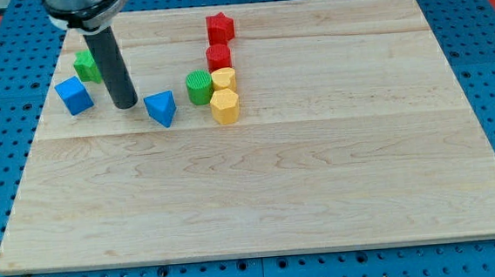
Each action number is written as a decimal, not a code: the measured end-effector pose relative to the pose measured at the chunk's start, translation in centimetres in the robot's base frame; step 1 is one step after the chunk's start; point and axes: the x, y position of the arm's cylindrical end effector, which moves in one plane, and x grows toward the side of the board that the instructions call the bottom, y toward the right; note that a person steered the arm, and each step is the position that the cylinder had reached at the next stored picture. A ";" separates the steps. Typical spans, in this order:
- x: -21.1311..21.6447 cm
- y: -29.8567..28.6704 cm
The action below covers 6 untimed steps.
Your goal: Slide the cube to the left side of the green circle
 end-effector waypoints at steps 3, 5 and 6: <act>3.5 2.2; 3.2 -9.2; -0.1 -13.5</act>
